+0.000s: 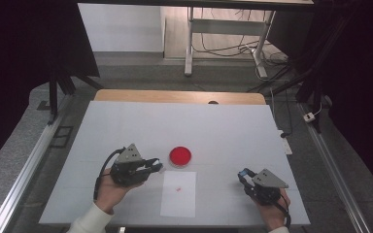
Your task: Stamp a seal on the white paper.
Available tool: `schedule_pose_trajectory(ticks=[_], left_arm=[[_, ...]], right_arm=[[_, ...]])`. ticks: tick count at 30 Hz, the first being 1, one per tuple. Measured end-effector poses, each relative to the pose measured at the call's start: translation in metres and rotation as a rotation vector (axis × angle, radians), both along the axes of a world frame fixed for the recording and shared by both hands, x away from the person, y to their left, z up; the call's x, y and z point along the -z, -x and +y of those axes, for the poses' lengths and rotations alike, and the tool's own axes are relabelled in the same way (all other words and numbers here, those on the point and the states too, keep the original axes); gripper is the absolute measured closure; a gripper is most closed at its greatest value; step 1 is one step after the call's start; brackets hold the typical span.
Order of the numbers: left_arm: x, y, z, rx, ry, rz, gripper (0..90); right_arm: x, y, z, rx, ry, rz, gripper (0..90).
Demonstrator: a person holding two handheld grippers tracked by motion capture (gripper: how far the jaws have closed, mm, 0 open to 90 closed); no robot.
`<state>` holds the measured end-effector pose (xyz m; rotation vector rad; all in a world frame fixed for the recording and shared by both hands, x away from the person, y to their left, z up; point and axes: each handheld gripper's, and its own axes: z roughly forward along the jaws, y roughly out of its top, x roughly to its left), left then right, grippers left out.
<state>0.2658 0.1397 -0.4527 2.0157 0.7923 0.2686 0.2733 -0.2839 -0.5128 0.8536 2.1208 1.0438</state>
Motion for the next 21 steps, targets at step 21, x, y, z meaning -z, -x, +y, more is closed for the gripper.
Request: schedule_pose_trajectory(ticks=[21], left_arm=[[0.0029, -0.0015, 0.0003, -0.013, 0.016, 0.006, 75.6]], right_arm=[[-0.0046, 0.0021, 0.0029, -0.013, -0.015, -0.007, 65.0]])
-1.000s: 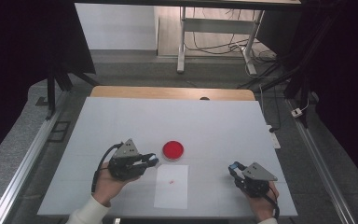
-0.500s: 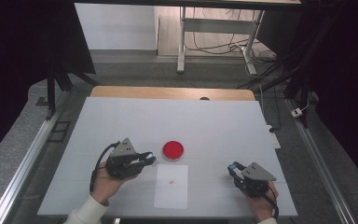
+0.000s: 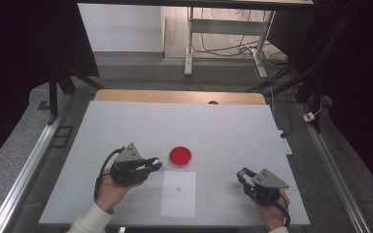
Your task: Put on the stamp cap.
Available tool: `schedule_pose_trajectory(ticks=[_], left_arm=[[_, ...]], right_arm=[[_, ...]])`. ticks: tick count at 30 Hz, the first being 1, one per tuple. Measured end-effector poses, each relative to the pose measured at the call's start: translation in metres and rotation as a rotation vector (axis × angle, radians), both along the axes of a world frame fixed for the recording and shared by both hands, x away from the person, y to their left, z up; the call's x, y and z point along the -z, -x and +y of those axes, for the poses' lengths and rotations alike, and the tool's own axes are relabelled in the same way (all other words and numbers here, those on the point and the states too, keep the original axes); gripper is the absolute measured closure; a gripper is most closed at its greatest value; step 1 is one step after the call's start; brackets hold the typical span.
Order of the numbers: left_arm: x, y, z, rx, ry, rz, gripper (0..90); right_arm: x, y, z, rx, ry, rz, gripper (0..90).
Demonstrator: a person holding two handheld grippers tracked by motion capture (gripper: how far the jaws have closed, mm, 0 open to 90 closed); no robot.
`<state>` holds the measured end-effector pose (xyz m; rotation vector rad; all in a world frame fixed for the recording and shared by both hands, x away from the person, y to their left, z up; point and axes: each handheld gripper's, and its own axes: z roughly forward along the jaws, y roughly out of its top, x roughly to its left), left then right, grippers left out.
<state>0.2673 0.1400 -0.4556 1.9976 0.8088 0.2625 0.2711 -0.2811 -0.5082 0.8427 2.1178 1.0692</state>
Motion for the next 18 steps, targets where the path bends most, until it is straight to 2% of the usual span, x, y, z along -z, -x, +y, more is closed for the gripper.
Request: schedule_pose_trajectory(ticks=[18], left_arm=[[-0.001, 0.0, -0.001, 0.001, 0.003, -0.001, 75.6]], right_arm=[[-0.002, 0.002, 0.011, -0.038, -0.027, 0.002, 65.0]])
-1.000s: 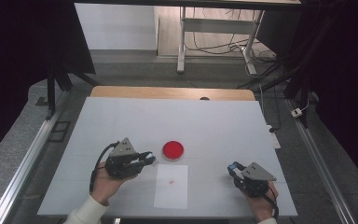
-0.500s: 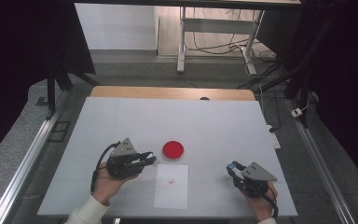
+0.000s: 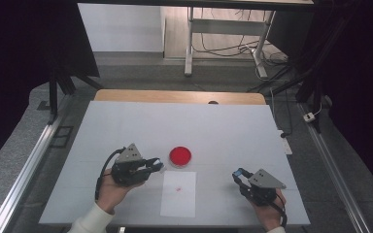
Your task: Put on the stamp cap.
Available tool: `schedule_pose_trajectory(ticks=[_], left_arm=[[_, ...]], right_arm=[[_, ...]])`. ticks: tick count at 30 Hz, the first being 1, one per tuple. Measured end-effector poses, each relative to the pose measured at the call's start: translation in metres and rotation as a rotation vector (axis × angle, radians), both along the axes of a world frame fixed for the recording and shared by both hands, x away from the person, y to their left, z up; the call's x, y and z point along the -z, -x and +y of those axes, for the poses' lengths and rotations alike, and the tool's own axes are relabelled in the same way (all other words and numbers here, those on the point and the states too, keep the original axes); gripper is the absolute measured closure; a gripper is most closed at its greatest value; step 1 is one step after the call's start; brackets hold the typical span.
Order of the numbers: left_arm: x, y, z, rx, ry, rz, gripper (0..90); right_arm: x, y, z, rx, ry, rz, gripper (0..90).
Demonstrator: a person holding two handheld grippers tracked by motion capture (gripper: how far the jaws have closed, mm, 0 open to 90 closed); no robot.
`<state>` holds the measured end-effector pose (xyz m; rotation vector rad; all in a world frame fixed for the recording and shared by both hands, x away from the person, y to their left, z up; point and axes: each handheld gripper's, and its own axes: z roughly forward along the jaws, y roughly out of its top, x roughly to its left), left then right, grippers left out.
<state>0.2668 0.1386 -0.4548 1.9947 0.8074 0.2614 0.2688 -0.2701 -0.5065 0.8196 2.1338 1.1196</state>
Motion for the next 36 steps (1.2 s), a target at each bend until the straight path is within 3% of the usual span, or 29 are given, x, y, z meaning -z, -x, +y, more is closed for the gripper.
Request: schedule_pose_trajectory(ticks=[9, 36], left_arm=[[0.0, 0.0, -0.002, 0.002, 0.003, 0.001, 75.6], [0.0, -0.001, -0.005, 0.012, 0.013, 0.007, 75.6]], right_arm=[[-0.001, 0.001, 0.005, -0.025, -0.039, 0.01, 65.0], [0.001, 0.005, 0.035, -0.093, -0.026, 0.02, 65.0]])
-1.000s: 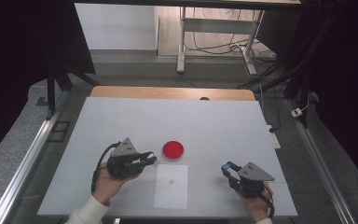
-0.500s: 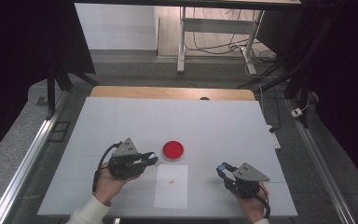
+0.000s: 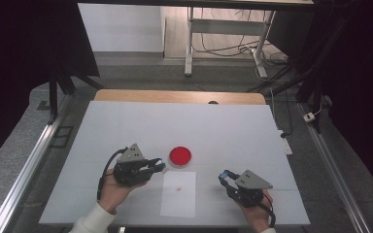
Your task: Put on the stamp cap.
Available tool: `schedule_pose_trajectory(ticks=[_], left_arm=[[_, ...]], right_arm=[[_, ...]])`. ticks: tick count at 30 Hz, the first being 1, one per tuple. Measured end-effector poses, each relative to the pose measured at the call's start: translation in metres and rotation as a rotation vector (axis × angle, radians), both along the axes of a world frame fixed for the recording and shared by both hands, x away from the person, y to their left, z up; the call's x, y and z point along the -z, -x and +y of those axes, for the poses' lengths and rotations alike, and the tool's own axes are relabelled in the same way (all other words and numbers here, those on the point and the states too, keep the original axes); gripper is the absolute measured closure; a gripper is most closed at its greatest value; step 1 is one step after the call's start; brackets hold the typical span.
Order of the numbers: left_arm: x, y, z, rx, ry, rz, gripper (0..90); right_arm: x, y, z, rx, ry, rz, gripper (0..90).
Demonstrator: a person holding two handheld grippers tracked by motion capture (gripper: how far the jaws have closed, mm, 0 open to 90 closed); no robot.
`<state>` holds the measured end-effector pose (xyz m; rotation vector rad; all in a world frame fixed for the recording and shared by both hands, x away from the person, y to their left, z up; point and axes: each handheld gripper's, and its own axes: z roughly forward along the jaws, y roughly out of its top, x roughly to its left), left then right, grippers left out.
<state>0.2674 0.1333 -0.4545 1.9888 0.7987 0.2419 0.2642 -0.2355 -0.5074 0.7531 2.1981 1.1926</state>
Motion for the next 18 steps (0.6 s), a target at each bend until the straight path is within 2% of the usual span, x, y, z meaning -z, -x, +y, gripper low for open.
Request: schedule_pose_trajectory(ticks=[18], left_arm=[[0.0003, -0.0005, -0.004, 0.007, -0.001, 0.001, 75.6]], right_arm=[[0.0011, 0.0003, 0.0099, -0.019, 0.006, 0.0, 64.9]])
